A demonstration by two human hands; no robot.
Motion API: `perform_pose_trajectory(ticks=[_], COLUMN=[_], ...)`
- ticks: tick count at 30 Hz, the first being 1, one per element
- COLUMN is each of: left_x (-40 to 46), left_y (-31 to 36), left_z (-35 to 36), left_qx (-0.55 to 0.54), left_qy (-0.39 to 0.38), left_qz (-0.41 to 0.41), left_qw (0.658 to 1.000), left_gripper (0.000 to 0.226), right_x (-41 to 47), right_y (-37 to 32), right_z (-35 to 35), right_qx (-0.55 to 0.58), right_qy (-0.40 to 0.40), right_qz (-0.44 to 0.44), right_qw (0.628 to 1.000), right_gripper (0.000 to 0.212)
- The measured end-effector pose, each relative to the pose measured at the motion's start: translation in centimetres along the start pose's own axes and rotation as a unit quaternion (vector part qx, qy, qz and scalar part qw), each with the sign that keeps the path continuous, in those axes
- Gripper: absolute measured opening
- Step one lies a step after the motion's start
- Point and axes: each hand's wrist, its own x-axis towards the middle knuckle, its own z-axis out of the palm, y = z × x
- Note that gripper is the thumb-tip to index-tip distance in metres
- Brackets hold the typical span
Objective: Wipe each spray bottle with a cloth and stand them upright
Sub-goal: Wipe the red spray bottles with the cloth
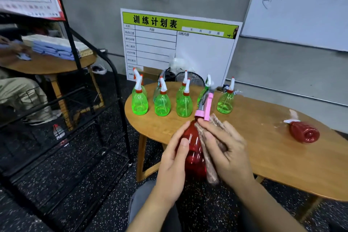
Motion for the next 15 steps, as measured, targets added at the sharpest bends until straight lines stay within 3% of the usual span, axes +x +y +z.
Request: perform_pose_trajectory(ticks=[4, 10, 12, 15], left_x=[3.1, 5.3, 6.0, 7.2], left_y=[1.8, 1.0, 0.2, -0.8], left_z=[1.9, 5.1, 6.6, 8.7], left_qx=[0.001, -0.061, -0.059, -0.025], left_qy=[-0.014, -0.027, -0.036, -0.047], left_qz=[0.018, -0.039, -0.041, -0.037], left_qw=[1.0, 0.997, 0.997, 0.998], left_gripper=[0.042, 0.039, 0.037, 0.039], right_x=[1.7, -0.4, -0.5, 1.1], right_y=[-0.9, 2.0, 3.5, 5.8], right_z=[-2.0, -4.9, -6.0, -7.2], right_qx=[-0.034, -0.19, -0.204, -0.178], right_qy=[0.007, -0.091, -0.092, -0.025], right_qz=[-0.043, -0.195, -0.203, -0.13], right_qw=[0.998, 0.958, 0.953, 0.975], right_gripper=[0.034, 0.034, 0.036, 0.033])
